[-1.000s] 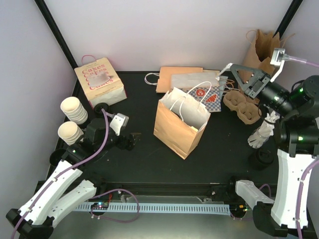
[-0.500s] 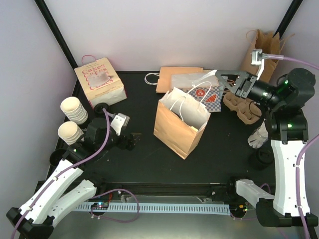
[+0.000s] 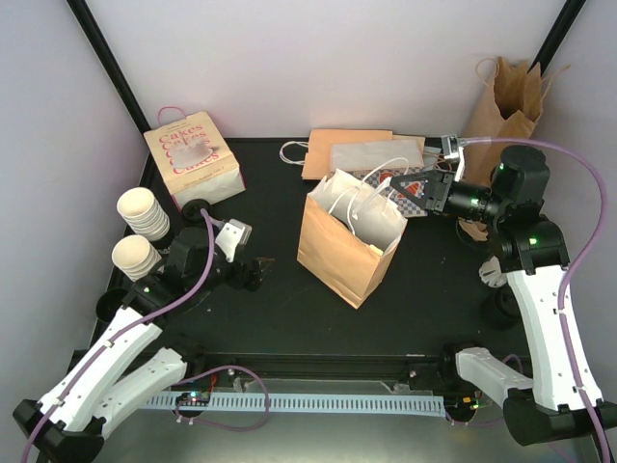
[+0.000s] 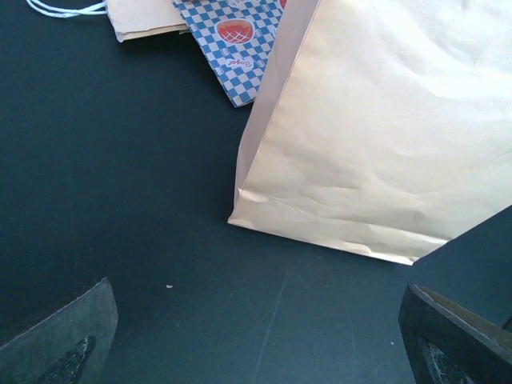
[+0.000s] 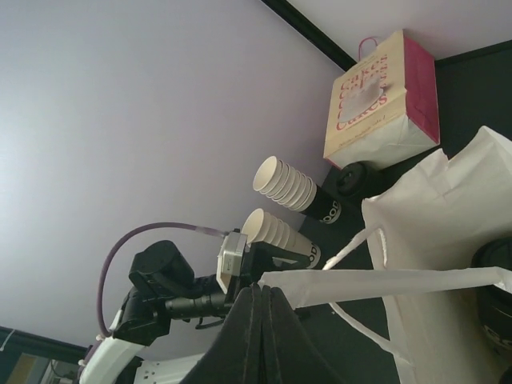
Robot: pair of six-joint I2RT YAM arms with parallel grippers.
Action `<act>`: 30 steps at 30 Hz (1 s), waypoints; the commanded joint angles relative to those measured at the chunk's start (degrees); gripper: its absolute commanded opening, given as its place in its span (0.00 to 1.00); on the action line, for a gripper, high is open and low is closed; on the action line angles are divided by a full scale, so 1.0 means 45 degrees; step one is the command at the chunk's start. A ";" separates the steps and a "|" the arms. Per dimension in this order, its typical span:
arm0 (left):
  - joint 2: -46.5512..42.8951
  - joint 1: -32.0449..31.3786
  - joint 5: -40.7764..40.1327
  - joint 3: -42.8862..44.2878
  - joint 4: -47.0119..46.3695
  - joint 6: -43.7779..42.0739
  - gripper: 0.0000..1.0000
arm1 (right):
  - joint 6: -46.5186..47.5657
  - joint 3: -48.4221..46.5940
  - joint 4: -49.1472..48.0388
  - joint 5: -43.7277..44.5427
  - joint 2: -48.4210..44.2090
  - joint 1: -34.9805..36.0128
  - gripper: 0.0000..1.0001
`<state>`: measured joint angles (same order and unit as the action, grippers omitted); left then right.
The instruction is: Pack the takeout coffee
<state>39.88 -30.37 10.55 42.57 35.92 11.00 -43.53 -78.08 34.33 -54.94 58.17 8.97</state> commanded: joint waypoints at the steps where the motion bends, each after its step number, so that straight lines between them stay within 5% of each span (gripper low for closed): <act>1: -0.0024 0.0089 0.0159 0.0013 -0.0289 -0.0239 0.99 | 0.0379 -0.0032 0.0113 0.0565 -0.0116 0.0208 0.01; 9: -0.0053 0.0095 0.0092 0.0009 -0.0279 -0.0240 0.99 | 0.0395 -0.0796 0.0026 0.1285 0.0677 0.1152 0.01; 18: -0.0036 0.0101 0.0092 0.0013 -0.0274 -0.0237 0.99 | 0.2130 -0.2019 0.3109 0.3450 0.0727 0.1190 0.02; 22: -0.0033 0.0104 0.0147 0.0000 -0.0283 -0.0239 0.99 | 0.2300 -0.1595 0.3518 0.4282 0.0358 0.1192 0.26; 25: -0.0031 0.0089 0.0184 0.0007 -0.0288 -0.0239 0.99 | 0.2410 -0.1884 0.3979 0.5621 0.0225 0.1188 0.55; 30: -0.0053 0.0089 0.0191 0.0004 -0.0292 -0.0239 0.99 | 0.2793 -0.2831 0.4986 0.7726 0.0136 0.1190 0.61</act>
<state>39.86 -30.37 10.59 42.57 35.90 10.94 -33.21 -86.78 52.21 -30.57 59.77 14.13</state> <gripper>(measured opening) 0.988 0.604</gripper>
